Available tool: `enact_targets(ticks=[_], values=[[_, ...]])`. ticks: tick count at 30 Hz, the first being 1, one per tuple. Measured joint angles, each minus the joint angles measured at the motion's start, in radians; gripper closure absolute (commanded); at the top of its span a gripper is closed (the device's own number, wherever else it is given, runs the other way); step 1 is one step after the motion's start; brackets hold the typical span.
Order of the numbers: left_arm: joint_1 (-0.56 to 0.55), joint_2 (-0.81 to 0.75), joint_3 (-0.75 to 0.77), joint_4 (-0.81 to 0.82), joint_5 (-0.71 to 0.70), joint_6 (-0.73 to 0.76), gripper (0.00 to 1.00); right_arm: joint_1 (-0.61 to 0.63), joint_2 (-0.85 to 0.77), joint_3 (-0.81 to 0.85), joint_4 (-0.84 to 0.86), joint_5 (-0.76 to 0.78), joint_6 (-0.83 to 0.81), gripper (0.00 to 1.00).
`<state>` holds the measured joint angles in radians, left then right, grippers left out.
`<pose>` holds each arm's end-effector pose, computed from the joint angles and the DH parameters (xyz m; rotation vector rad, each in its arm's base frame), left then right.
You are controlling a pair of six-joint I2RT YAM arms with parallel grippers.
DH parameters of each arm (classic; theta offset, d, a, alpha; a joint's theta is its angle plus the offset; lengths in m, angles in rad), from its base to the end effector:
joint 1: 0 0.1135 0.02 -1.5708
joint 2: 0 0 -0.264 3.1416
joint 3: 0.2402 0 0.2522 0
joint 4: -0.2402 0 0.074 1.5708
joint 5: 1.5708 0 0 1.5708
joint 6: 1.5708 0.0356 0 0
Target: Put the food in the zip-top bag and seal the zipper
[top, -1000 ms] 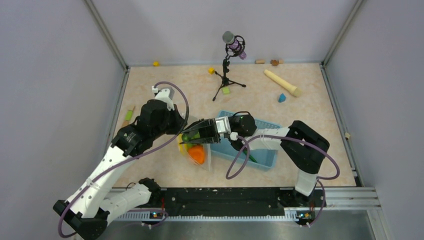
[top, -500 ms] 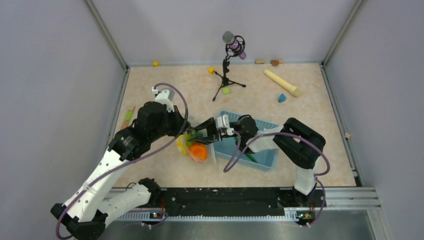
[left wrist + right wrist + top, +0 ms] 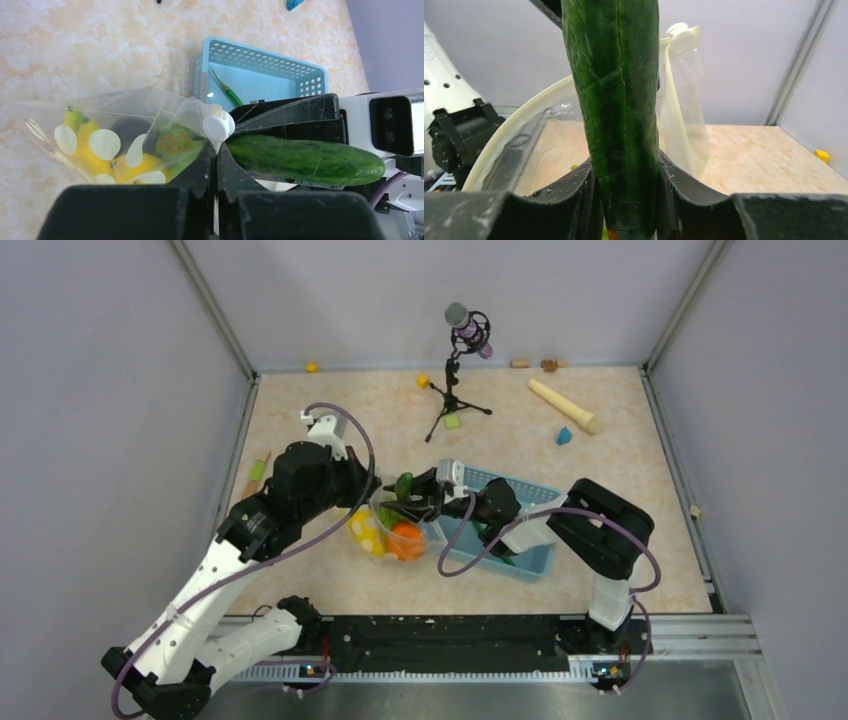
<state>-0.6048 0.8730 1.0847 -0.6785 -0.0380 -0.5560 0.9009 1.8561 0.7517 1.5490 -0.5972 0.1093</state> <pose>0.1448 -0.0985 0.3766 0.0268 2.1075 -0.6782 0.2025 0.2879 0.2195 -0.9756 0.8580 1.2097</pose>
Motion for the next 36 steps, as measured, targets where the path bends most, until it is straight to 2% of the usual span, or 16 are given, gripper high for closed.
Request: enact_targets(ticks=[4, 9, 13, 22, 26, 29, 32, 34, 36], values=[[0.000, -0.001, 0.000, 0.021, -0.009, 0.000, 1.00, 0.018, -0.040, -0.025, -0.018, 0.098, -0.012, 0.72], [0.000, -0.001, 0.000, 0.055, -0.008, 0.000, 1.00, 0.063, -0.089, -0.026, -0.113, 0.195, -0.049, 0.54], [0.000, -0.001, 0.000, 0.059, -0.024, -0.004, 1.00, 0.068, -0.126, -0.026, -0.203, 0.228, -0.061, 0.46], [0.000, -0.011, -0.026, 0.084, -0.083, -0.026, 1.00, 0.088, -0.292, -0.026, -0.406, 0.275, -0.065, 0.44], [0.000, -0.011, -0.035, 0.088, -0.096, -0.029, 1.00, 0.098, -0.373, -0.031, -0.439, 0.304, -0.075, 0.44], [0.000, -0.011, -0.043, 0.090, -0.101, -0.031, 1.00, 0.107, -0.425, -0.045, -0.446, 0.308, -0.094, 0.49], [0.000, -0.012, -0.050, 0.091, -0.101, -0.034, 1.00, 0.115, -0.440, -0.045, -0.467, 0.308, -0.113, 0.61], [0.000, -0.011, -0.053, 0.092, -0.101, -0.036, 1.00, 0.119, -0.440, -0.045, -0.492, 0.309, -0.121, 0.76], [0.000, -0.012, -0.055, 0.091, -0.101, -0.037, 1.00, 0.122, -0.441, -0.044, -0.518, 0.318, -0.138, 0.95]])
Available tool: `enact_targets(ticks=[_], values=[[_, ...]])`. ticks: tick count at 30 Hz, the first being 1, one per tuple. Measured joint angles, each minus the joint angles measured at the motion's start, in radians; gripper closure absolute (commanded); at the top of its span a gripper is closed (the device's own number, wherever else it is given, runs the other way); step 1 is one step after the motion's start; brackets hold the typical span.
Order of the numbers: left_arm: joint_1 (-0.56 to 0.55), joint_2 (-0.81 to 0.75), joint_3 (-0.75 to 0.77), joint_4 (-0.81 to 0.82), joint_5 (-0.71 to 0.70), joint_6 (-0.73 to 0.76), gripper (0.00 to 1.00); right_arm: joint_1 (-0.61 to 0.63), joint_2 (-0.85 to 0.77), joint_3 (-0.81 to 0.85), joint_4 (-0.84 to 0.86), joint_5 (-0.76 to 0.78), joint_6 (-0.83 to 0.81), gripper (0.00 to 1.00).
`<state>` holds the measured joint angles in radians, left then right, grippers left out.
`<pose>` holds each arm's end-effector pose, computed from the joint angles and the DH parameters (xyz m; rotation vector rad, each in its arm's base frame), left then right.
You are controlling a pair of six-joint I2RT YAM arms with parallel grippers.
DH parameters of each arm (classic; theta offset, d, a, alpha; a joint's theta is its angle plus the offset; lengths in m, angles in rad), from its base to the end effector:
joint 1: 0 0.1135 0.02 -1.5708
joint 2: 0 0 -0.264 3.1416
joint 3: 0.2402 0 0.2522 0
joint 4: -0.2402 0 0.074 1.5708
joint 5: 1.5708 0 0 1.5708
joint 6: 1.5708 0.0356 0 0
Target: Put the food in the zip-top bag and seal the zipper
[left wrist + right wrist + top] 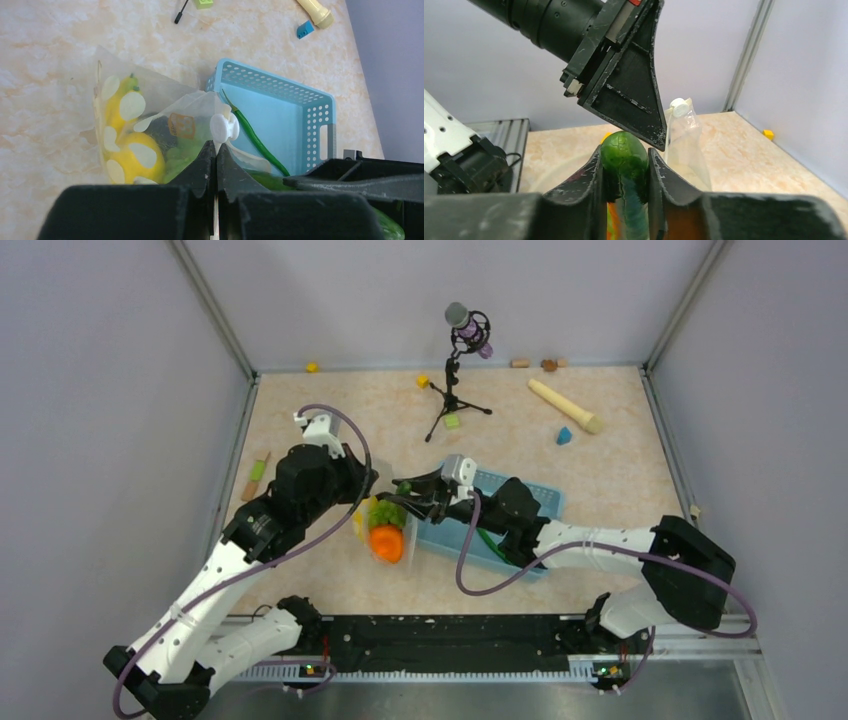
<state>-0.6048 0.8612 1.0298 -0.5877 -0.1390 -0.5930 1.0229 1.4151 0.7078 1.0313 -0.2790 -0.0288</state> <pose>0.1502 -0.0978 0.3696 -0.0801 2.0405 -0.6293 0.1515 0.2670 0.2952 -0.8748 1.0000 1.0257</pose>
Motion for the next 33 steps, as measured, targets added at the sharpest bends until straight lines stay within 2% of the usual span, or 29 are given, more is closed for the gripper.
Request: enact_targets(ticks=[1, 7, 15, 24, 28, 33], values=[[0.000, 0.000, -0.002, -0.002, 0.000, 0.000, 1.00, 0.001, -0.002, 0.000, -0.010, 0.004, 0.000, 1.00], [-0.001, 0.000, -0.005, 0.001, 0.005, 0.000, 1.00, 0.034, -0.014, 0.000, -0.016, 0.020, -0.068, 1.00], [-0.001, 0.000, -0.005, 0.005, 0.066, 0.000, 1.00, 0.041, 0.039, -0.001, 0.137, 0.056, -0.115, 1.00], [0.000, 0.000, -0.005, -0.013, 0.091, 0.000, 1.00, 0.079, 0.159, 0.000, 0.170, 0.207, -0.155, 1.00], [0.002, 0.000, -0.006, -0.022, 0.075, 0.002, 1.00, 0.101, 0.178, 0.026, 0.140, 0.285, -0.157, 1.00], [0.002, -0.009, -0.006, -0.020, 0.065, 0.005, 1.00, 0.102, 0.178, 0.075, 0.023, 0.355, -0.108, 1.00]])
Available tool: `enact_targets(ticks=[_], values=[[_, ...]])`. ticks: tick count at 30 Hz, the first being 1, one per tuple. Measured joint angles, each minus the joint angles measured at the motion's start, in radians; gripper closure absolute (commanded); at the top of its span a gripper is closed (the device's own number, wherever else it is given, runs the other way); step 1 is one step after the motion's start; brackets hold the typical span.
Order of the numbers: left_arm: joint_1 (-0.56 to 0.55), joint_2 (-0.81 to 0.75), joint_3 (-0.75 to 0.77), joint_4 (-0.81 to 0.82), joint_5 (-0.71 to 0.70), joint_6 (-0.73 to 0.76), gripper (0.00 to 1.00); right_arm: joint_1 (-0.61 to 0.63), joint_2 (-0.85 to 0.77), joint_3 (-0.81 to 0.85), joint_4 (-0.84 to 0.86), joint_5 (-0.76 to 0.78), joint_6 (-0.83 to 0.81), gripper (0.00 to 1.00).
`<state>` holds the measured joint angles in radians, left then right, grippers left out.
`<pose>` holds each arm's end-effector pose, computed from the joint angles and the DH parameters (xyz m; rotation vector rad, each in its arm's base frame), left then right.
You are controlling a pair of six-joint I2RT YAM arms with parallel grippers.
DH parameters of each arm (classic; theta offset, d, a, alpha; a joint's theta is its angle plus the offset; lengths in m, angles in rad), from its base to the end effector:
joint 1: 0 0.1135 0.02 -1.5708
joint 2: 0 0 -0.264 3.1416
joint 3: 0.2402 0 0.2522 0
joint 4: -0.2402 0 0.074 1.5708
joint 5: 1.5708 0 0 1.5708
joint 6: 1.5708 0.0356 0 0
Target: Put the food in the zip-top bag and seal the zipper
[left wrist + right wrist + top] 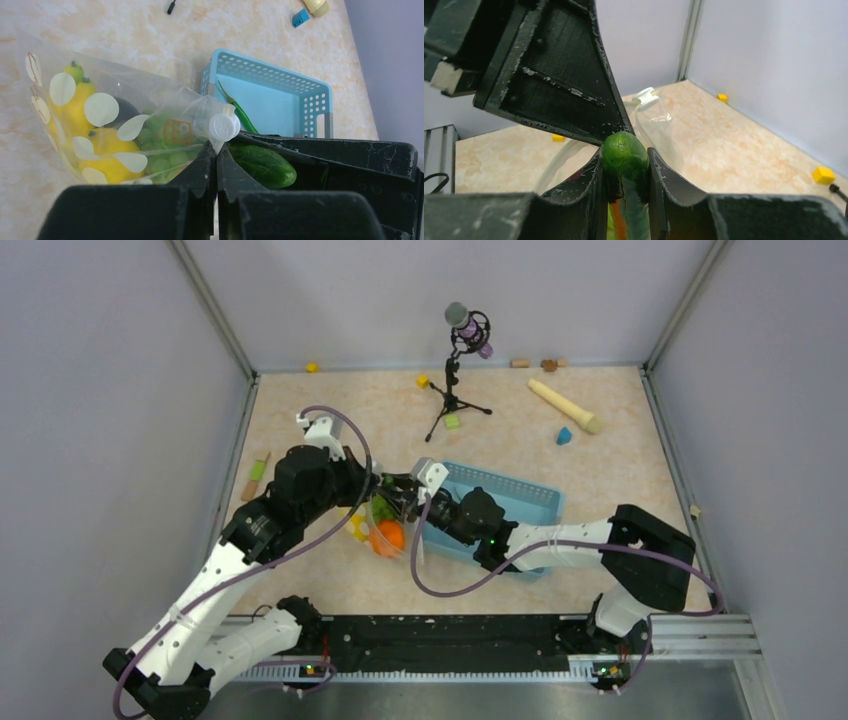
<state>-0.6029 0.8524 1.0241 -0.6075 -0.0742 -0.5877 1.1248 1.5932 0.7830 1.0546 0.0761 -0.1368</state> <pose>0.1470 -0.0980 0.3670 -0.0333 2.0724 -0.6770 0.1510 0.3096 0.2678 -0.7530 1.1441 0.7844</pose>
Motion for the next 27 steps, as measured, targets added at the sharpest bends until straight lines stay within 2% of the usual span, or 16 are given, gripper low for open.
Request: enact_targets(ticks=[10, 15, 23, 27], values=[[0.001, -0.003, -0.011, 0.002, 0.010, 0.005, 1.00, 0.010, 0.013, 0.058, -0.206, 0.166, 0.143, 1.00], [0.000, -0.004, -0.011, 0.002, 0.014, 0.005, 1.00, 0.010, 0.028, 0.084, -0.275, 0.182, 0.173, 1.00], [0.000, 0.023, -0.011, 0.005, 0.011, 0.007, 1.00, 0.019, 0.046, 0.150, -0.406, 0.201, 0.124, 1.00], [-0.001, 0.025, -0.011, -0.001, 0.001, 0.011, 1.00, 0.022, 0.045, 0.156, -0.430, 0.158, 0.061, 1.00]])
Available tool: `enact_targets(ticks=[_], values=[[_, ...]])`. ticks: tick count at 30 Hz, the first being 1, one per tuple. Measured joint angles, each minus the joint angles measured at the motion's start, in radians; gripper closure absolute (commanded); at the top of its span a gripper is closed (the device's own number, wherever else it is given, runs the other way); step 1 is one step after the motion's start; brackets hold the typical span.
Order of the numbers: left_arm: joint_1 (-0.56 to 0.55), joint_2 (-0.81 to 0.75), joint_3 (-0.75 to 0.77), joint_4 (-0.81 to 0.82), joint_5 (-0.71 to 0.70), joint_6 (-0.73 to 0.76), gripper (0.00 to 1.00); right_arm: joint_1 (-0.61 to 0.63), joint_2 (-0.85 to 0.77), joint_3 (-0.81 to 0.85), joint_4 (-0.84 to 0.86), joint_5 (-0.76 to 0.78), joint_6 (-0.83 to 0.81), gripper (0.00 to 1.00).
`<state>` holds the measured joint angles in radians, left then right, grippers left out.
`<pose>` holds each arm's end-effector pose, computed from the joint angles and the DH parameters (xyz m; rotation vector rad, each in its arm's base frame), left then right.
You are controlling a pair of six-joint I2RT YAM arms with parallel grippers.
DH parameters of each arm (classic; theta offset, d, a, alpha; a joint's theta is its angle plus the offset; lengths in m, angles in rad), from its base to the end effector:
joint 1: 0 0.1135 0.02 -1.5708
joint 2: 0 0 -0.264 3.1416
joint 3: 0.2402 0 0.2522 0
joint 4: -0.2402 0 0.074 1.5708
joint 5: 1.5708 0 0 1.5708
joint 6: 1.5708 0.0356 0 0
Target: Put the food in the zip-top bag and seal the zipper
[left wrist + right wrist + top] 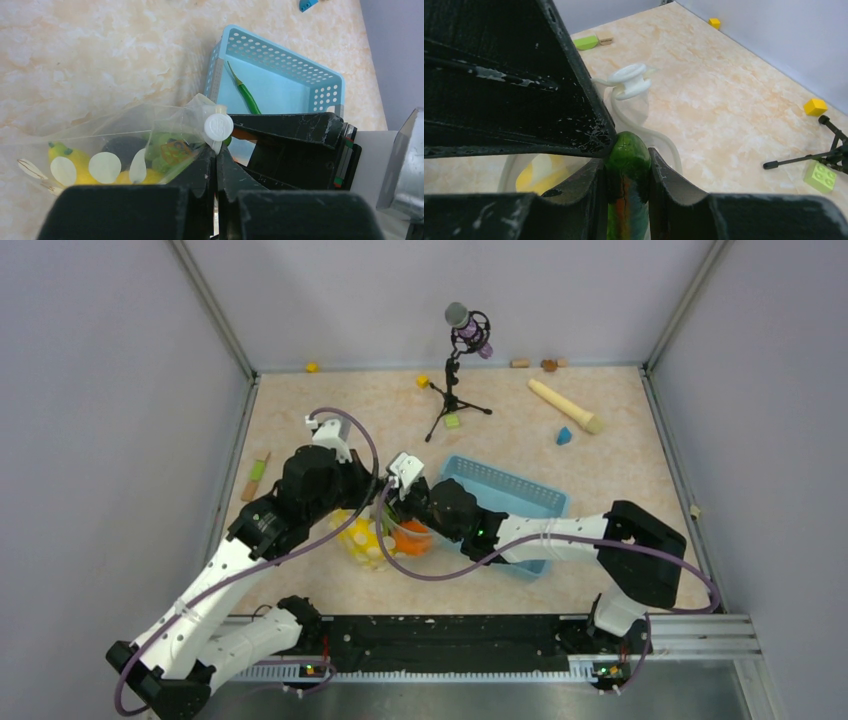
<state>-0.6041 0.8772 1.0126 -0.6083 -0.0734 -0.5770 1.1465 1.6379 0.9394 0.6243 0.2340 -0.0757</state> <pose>0.1524 -0.1020 0.3591 -0.0188 2.1078 -0.6535 0.1608 0.3358 0.2573 -0.8091 1.4726 0.6223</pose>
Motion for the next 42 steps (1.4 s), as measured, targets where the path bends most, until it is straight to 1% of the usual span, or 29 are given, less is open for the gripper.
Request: enact_targets(ticks=[5, 10, 11, 13, 14, 17, 20, 22, 23, 28, 32, 35, 37, 42], values=[[-0.003, 0.000, 0.000, -0.006, -0.016, 0.008, 1.00, -0.015, 0.000, 0.025, -0.057, -0.074, -0.054, 0.97], [0.000, 0.000, 0.000, -0.008, -0.043, 0.031, 1.00, -0.019, 0.026, 0.087, -0.133, -0.088, -0.078, 0.99], [0.000, 0.000, 0.000, -0.010, -0.051, 0.035, 1.00, -0.019, 0.035, 0.100, -0.147, -0.088, -0.080, 0.96], [0.002, 0.000, 0.000, -0.013, -0.067, 0.042, 1.00, -0.019, 0.047, 0.124, -0.173, -0.087, -0.082, 0.83], [0.002, 0.000, 0.000, -0.013, -0.073, 0.045, 1.00, -0.019, 0.048, 0.130, -0.181, -0.081, -0.082, 0.78], [0.001, -0.008, -0.001, -0.013, -0.072, 0.045, 1.00, -0.016, 0.040, 0.128, -0.188, -0.072, -0.080, 0.72], [-0.004, -0.039, -0.026, 0.008, -0.062, 0.038, 1.00, -0.013, 0.011, 0.111, -0.200, -0.080, -0.082, 0.60], [-0.008, -0.072, -0.056, 0.033, -0.055, 0.032, 1.00, -0.009, -0.018, 0.090, -0.219, -0.091, -0.090, 0.55], [-0.007, -0.090, -0.072, 0.048, -0.055, 0.029, 1.00, -0.006, -0.032, 0.078, -0.233, -0.100, -0.090, 0.54], [-0.006, -0.147, -0.111, 0.078, -0.053, 0.024, 1.00, 0.010, -0.056, 0.049, -0.291, -0.146, -0.093, 0.52], [-0.005, -0.163, -0.114, 0.107, -0.034, 0.025, 1.00, 0.012, -0.090, 0.026, -0.302, -0.185, -0.092, 0.51], [-0.004, -0.167, -0.114, 0.127, -0.013, 0.024, 1.00, 0.012, -0.140, -0.011, -0.282, -0.209, -0.086, 0.51], [-0.004, -0.168, -0.114, 0.138, 0.000, 0.021, 1.00, 0.012, -0.162, -0.030, -0.261, -0.212, -0.080, 0.53], [-0.004, -0.168, -0.114, 0.145, 0.025, 0.016, 1.00, 0.013, -0.200, -0.077, -0.176, -0.189, -0.065, 0.53]])
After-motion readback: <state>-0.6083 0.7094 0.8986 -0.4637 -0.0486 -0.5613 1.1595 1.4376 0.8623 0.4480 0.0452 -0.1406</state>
